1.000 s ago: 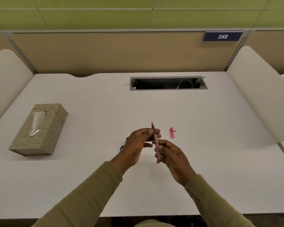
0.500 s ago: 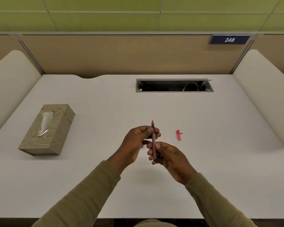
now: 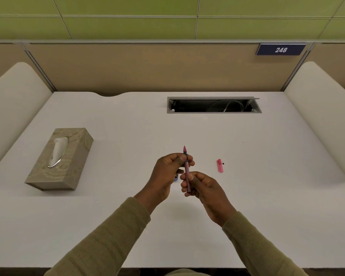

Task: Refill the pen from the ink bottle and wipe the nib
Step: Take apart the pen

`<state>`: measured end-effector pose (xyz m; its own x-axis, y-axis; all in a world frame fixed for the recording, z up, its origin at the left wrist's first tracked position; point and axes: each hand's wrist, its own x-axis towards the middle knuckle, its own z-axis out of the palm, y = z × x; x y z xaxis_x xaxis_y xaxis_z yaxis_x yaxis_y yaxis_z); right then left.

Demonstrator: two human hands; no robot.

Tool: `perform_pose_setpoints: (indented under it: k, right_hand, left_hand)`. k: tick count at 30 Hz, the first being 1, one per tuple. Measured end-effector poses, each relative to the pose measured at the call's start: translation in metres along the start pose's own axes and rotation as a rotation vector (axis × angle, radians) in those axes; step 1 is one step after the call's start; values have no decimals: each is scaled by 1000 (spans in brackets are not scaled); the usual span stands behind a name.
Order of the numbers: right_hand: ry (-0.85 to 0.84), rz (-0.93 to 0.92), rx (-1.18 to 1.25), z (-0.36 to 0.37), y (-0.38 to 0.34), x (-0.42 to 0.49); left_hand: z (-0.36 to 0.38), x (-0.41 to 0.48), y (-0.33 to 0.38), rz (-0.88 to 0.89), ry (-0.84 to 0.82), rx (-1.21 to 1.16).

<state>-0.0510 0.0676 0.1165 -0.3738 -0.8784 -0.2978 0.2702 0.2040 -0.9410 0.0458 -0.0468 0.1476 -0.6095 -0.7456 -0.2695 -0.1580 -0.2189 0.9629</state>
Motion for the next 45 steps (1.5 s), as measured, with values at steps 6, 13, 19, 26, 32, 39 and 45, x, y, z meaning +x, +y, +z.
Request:
perform_pose_setpoints:
  k: [6,13,19,26,32,39,45]
  right_hand:
    - [63,-30,-6,5,2,0]
    - [185,-67,-158,7,2,3]
    - [229,-60,-165,11,-2,3]
    - [6,150,221,7,-9,0]
    - [7,143,275,10,-13,0]
    - [-7,167,301,10,-15,-1]
    - [-25,188,399,11,-17,-2]
  left_hand:
    - [2,1,-1,10,35,13]
    - [7,0,-4,0,103,-11]
    - [9,0,1,3,112,-44]
    - [7,-3,6,-8,94,-46]
    - [9,-5,6,-4,93,-28]
    - [9,-6,7,-5,97,-40]
    - [11,-7,10,-10,91,-53]
